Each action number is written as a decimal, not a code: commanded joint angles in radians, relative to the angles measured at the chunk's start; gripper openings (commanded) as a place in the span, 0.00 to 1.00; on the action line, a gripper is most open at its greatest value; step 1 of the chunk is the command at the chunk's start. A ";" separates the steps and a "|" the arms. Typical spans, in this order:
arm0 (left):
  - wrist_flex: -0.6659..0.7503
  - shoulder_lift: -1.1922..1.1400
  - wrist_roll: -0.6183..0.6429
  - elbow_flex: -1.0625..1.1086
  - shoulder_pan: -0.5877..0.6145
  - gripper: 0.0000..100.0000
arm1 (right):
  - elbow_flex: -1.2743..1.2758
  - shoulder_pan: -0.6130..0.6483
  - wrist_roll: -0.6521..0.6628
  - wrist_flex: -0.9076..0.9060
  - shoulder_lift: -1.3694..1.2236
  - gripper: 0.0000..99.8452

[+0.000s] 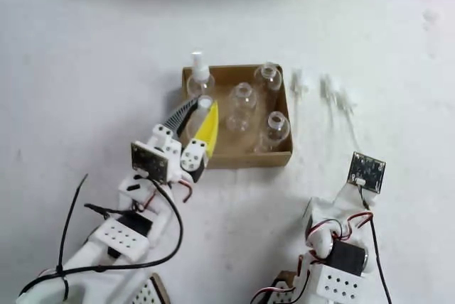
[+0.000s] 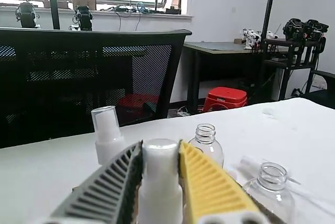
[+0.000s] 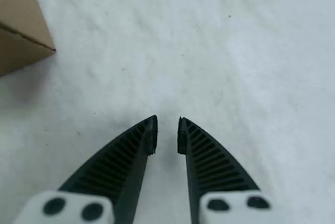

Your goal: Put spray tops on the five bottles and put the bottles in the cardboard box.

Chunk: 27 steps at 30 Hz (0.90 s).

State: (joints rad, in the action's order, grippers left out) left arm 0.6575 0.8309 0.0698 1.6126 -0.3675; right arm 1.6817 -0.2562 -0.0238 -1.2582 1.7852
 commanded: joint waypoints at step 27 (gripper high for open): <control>-0.074 0.007 0.098 -0.038 0.107 0.27 | 0.009 -0.012 0.000 -0.002 0.005 0.05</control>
State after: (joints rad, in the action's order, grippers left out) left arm 0.5854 0.8232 0.1496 1.6310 -0.2923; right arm 1.6817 -0.2562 -0.0238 -1.2582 1.7852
